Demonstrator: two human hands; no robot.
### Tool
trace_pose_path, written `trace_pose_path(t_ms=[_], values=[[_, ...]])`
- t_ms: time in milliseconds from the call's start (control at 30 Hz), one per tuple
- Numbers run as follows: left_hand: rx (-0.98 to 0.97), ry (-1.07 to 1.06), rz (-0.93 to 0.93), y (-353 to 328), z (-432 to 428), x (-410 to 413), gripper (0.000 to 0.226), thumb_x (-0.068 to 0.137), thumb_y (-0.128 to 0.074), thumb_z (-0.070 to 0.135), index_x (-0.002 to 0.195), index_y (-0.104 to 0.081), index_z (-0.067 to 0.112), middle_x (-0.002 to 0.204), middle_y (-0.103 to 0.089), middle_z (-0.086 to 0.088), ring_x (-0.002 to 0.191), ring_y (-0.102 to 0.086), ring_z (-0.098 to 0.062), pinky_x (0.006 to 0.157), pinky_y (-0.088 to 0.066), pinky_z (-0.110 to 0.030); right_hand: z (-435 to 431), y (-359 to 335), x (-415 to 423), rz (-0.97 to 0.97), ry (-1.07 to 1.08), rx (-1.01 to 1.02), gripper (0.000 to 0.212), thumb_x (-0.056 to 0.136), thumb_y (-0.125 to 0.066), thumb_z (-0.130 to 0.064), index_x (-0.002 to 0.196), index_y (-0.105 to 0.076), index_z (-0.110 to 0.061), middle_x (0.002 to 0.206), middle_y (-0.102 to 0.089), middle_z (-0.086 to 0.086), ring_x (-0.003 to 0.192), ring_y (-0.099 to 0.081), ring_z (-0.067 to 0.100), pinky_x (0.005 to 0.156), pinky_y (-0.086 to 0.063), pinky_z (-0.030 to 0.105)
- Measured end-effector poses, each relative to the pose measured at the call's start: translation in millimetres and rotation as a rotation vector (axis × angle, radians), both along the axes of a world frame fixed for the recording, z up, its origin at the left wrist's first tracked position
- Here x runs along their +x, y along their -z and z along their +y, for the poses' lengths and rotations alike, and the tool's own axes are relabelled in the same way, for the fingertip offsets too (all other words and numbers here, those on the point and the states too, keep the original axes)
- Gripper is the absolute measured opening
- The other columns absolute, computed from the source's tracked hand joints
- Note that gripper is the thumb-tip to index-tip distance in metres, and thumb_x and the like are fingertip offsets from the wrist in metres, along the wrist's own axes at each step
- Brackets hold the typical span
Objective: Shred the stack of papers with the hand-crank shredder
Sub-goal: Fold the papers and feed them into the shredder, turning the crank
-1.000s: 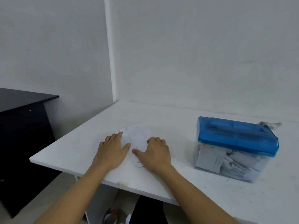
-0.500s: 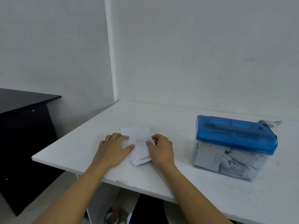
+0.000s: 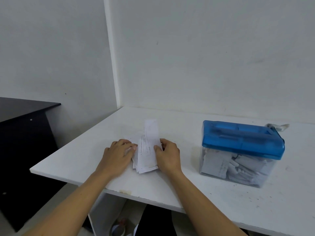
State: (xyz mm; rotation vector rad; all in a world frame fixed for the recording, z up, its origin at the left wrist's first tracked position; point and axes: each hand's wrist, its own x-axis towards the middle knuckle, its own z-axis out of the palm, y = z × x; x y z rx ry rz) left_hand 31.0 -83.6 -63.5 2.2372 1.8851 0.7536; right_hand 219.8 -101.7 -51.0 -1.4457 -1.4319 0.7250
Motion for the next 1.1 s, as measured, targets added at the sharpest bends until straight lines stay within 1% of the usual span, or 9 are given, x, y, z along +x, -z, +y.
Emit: trace_pose_path(t_ms=[67,167,267,333,400,533,733,900,1100], values=[[0.018,0.021,-0.175,-5.6,-5.0,4.0,0.038,0.106,-0.036,0.043,0.114,-0.071,0.03,0.116,-0.063,0.014,0.114,-0.051,-0.011,0.095,-0.033,-0.032,-1.5,-2.0,-1.9,0.014,-0.018,0.0,0.029,0.099,-0.053,-0.015,0.125,-0.066,-0.016,0.117,-0.07,-0.004,0.105,-0.065,0.015,0.074,-0.048,0.01],[-0.064,0.063,-0.51,-21.4,-9.6,11.6,0.019,0.101,-0.056,0.037,0.103,-0.074,0.03,0.095,-0.068,0.022,0.096,-0.062,-0.002,0.08,-0.042,-0.016,-1.5,-4.6,-4.3,0.044,-0.021,0.028,0.031,0.098,-0.054,-0.017,0.127,-0.066,-0.016,0.119,-0.07,-0.003,0.106,-0.065,0.016,0.089,-0.054,0.026],[-0.144,0.068,-0.688,-37.2,-7.7,16.9,0.009,0.092,-0.073,0.028,0.1,-0.076,0.027,0.087,-0.068,0.027,0.091,-0.059,0.011,0.074,-0.04,-0.007,0.0,-8.4,-2.5,0.115,-0.012,0.05,0.025,0.097,-0.056,-0.022,0.118,-0.068,-0.014,0.109,-0.072,-0.002,0.097,-0.066,0.015,0.076,-0.054,0.021],[-0.174,0.074,-0.781,-48.5,-8.9,20.9,0.003,0.087,-0.077,0.031,0.09,-0.077,0.03,0.086,-0.072,0.024,0.093,-0.06,0.01,0.074,-0.04,-0.008,-2.0,-15.1,-0.6,0.195,-0.052,0.053,0.023,0.098,-0.058,-0.024,0.113,-0.066,-0.01,0.103,-0.069,-0.001,0.088,-0.063,0.014,0.06,-0.047,0.013],[-0.172,0.092,-0.844,-61.6,-11.6,24.6,0.011,0.084,-0.077,0.036,0.091,-0.079,0.027,0.094,-0.074,0.014,0.096,-0.062,0.0,0.08,-0.042,-0.016,-7.2,-26.1,0.3,0.287,-0.101,0.055,0.024,0.098,-0.058,-0.026,0.116,-0.063,-0.011,0.104,-0.066,-0.002,0.088,-0.061,0.013,0.057,-0.046,0.013],[-0.143,0.165,-0.772,-88.0,-17.2,43.9,0.026,0.094,-0.066,0.042,0.094,-0.08,0.02,0.088,-0.073,-0.002,0.085,-0.063,-0.014,0.077,-0.046,-0.026,-17.1,-57.8,11.7,0.307,-0.095,0.128,0.027,0.101,-0.053,-0.031,0.126,-0.054,-0.02,0.117,-0.062,-0.004,0.105,-0.062,0.014,0.077,-0.054,0.022],[-0.028,0.349,-0.738,-132.5,-31.9,96.2,0.038,0.109,-0.039,0.033,0.106,-0.075,0.022,0.093,-0.076,0.005,0.083,-0.069,-0.007,0.075,-0.052,-0.026,-35.9,-113.1,43.7,0.17,-0.06,0.298,0.021,0.104,-0.045,-0.027,0.125,-0.043,-0.023,0.105,-0.053,-0.016,0.093,-0.055,0.002,0.066,-0.045,0.014],[0.019,0.512,-0.673,-154.2,-39.0,145.7,0.03,0.108,-0.041,0.029,0.11,-0.071,0.022,0.1,-0.074,0.005,0.093,-0.069,-0.012,0.08,-0.055,-0.033,-53.7,-136.6,86.4,0.145,-0.017,0.35,0.022,0.105,-0.042,-0.031,0.125,-0.044,-0.022,0.11,-0.058,-0.007,0.093,-0.059,0.008,0.064,-0.045,0.017],[0.013,0.591,-0.641,-165.0,-34.8,204.0,0.023,0.108,-0.043,0.019,0.113,-0.062,0.031,0.108,-0.07,0.008,0.098,-0.067,-0.011,0.081,-0.059,-0.028,-69.3,-154.5,156.9,-0.001,0.001,0.233,0.03,0.094,-0.055,-0.016,0.122,-0.052,-0.023,0.11,-0.065,-0.003,0.095,-0.065,0.013,0.071,-0.053,0.025]])
